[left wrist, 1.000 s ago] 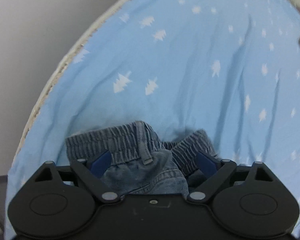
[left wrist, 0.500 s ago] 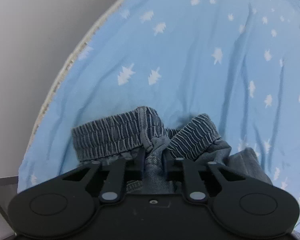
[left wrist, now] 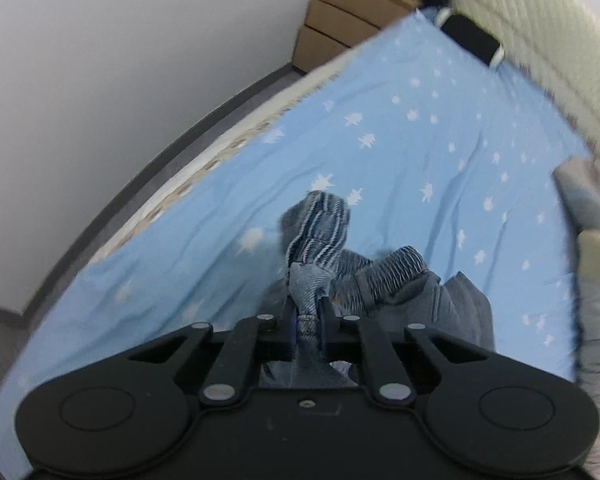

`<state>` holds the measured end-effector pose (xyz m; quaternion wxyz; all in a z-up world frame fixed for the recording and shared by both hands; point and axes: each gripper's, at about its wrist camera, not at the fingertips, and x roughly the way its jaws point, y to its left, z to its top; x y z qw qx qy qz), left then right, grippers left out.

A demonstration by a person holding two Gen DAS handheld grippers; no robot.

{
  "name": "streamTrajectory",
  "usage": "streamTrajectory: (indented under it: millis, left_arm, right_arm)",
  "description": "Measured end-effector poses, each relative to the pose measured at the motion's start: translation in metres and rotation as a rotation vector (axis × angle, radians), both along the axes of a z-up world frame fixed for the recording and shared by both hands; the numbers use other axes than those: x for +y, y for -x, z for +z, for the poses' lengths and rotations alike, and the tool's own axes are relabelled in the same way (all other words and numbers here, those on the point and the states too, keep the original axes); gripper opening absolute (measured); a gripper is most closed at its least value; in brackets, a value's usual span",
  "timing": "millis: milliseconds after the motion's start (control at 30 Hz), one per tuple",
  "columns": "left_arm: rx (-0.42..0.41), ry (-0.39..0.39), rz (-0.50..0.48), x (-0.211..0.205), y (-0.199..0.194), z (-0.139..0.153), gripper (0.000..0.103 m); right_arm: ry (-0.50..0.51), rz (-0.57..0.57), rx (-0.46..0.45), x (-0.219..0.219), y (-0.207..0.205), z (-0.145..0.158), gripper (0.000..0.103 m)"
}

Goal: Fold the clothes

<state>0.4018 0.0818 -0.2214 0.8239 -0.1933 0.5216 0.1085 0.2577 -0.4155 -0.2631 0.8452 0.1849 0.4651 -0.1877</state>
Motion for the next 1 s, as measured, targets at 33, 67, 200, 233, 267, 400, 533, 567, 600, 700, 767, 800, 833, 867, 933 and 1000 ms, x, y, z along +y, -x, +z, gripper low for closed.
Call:
streamTrajectory:
  millis: [33, 67, 200, 233, 267, 400, 533, 567, 600, 700, 767, 800, 833, 867, 933, 1000]
  left_arm:
    - [-0.011, 0.017, 0.015, 0.006, 0.014, 0.005, 0.008]
    - [-0.021, 0.033, 0.031, 0.013, 0.027, 0.01, 0.008]
    - [-0.048, 0.095, 0.109, 0.042, 0.08, 0.018, 0.008]
    - [-0.048, 0.109, 0.133, 0.051, 0.091, 0.015, 0.008]
    - [-0.045, 0.12, 0.154, 0.06, 0.099, 0.013, 0.008]
    - [-0.011, 0.172, 0.255, 0.099, 0.129, -0.01, 0.008]
    - [0.039, 0.232, 0.356, 0.136, 0.15, -0.046, 0.008]
    - [0.052, 0.246, 0.369, 0.143, 0.154, -0.053, 0.008]
    - [0.064, 0.257, 0.379, 0.149, 0.158, -0.06, 0.008]
    - [0.092, 0.268, 0.384, 0.155, 0.166, -0.072, 0.009]
    - [0.099, 0.263, 0.379, 0.155, 0.168, -0.074, 0.009]
    - [0.102, 0.26, 0.377, 0.154, 0.169, -0.074, 0.009]
    - [0.105, 0.257, 0.378, 0.153, 0.169, -0.074, 0.009]
    - [0.109, 0.255, 0.38, 0.152, 0.168, -0.075, 0.009]
    - [0.112, 0.25, 0.386, 0.151, 0.171, -0.073, 0.009]
    - [0.117, 0.241, 0.39, 0.15, 0.171, -0.073, 0.009]
  right_arm:
    - [0.003, 0.005, -0.004, 0.002, 0.004, 0.003, 0.062]
    - [0.007, 0.011, -0.009, 0.004, 0.008, 0.006, 0.062]
    - [0.022, 0.036, -0.014, 0.014, 0.023, 0.017, 0.062]
    - [0.026, 0.042, -0.014, 0.017, 0.027, 0.019, 0.062]
    - [0.03, 0.049, -0.011, 0.02, 0.03, 0.021, 0.062]
    - [0.035, 0.082, 0.013, 0.035, 0.042, 0.026, 0.062]
    - [0.013, 0.103, 0.036, 0.052, 0.055, 0.029, 0.062]
    - [-0.008, 0.097, 0.042, 0.054, 0.059, 0.029, 0.062]
    - [-0.033, 0.083, 0.049, 0.055, 0.061, 0.026, 0.062]
    - [-0.103, 0.027, 0.069, 0.055, 0.068, 0.017, 0.062]
    - [-0.141, -0.034, 0.075, 0.053, 0.071, 0.007, 0.062]
    - [-0.154, -0.067, 0.081, 0.049, 0.071, 0.002, 0.062]
    - [-0.164, -0.1, 0.089, 0.044, 0.07, -0.004, 0.062]
    - [-0.171, -0.131, 0.095, 0.038, 0.069, -0.01, 0.062]
    - [-0.19, -0.196, 0.097, 0.026, 0.063, -0.018, 0.062]
    - [-0.212, -0.256, 0.09, 0.014, 0.053, -0.025, 0.064]
